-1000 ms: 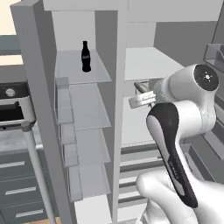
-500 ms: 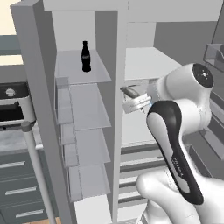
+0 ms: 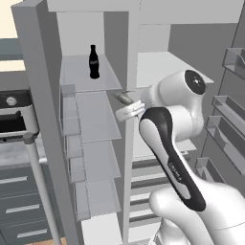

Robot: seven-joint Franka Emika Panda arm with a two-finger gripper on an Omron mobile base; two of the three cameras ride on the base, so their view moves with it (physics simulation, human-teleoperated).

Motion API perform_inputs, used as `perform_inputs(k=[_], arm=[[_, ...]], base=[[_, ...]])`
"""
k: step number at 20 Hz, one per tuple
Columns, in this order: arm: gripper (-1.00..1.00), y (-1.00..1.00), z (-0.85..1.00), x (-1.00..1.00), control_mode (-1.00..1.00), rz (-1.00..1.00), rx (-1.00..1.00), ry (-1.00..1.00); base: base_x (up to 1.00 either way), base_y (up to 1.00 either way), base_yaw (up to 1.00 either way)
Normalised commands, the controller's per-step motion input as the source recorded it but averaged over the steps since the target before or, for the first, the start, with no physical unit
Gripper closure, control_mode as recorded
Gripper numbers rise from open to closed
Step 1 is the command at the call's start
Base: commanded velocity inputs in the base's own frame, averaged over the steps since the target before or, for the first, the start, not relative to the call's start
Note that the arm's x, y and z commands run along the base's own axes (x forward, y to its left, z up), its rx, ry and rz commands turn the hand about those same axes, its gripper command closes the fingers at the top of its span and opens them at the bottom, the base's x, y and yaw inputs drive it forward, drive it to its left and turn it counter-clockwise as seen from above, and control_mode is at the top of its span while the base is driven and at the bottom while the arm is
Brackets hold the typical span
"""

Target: There's a fish in the fridge that needs to be moved to the freezer for freezing. Pick up the fish from the fridge, place it on any shelf in the freezer, and close the fridge and freezer doors when done.

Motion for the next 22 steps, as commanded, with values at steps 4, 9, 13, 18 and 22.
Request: perform_inputs(k=[4,9,13,18,22], arm=[[1.0,0.36,0.02,0.26,-1.0,0.1,-0.03,0.03],[1.0,0.31,0.18,0.23,-1.0,0.04,-0.09,0.0],[1.0,0.02,0.23,0.26,-1.0,0.11,-0.04,0.02],[1.0,0.26,0.07,0.34,-1.0,0.04,-0.08,0.0],[1.0,0.23,0.07,0.46,-1.0,0.0,-0.08,0.04]], base=[[0.0,0.0,0.0],[0.0,0.0,0.0],[0.0,0.0,0.0],[0.0,0.0,0.0],[0.0,0.0,0.0]])
